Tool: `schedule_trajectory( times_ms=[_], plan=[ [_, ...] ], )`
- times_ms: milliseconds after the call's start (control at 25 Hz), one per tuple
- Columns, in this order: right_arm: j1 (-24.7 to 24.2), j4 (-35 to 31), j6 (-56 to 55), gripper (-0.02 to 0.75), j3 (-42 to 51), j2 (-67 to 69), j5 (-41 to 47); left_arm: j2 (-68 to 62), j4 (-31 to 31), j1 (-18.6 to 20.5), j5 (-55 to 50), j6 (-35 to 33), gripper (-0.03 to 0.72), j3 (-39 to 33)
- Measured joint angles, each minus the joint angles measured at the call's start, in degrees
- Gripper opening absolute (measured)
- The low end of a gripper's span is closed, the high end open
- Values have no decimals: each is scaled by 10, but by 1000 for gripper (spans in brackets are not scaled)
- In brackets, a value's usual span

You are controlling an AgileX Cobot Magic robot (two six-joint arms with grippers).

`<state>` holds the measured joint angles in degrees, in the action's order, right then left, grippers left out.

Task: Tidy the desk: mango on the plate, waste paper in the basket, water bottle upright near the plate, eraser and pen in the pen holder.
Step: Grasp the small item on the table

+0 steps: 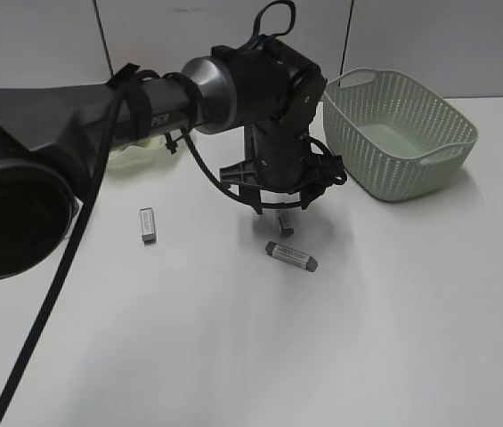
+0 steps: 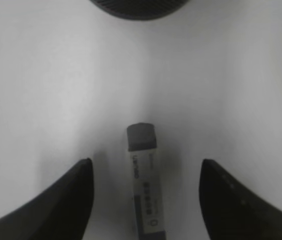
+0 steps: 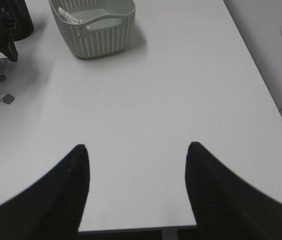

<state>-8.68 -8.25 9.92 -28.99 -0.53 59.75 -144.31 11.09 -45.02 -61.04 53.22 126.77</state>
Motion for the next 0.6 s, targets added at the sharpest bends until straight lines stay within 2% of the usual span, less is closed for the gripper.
schedule_trajectory(
  times_ms=[600],
  plan=[
    [0,0,0,484,0,0,0,-17,3,-8,6,21,457,1]
  ],
)
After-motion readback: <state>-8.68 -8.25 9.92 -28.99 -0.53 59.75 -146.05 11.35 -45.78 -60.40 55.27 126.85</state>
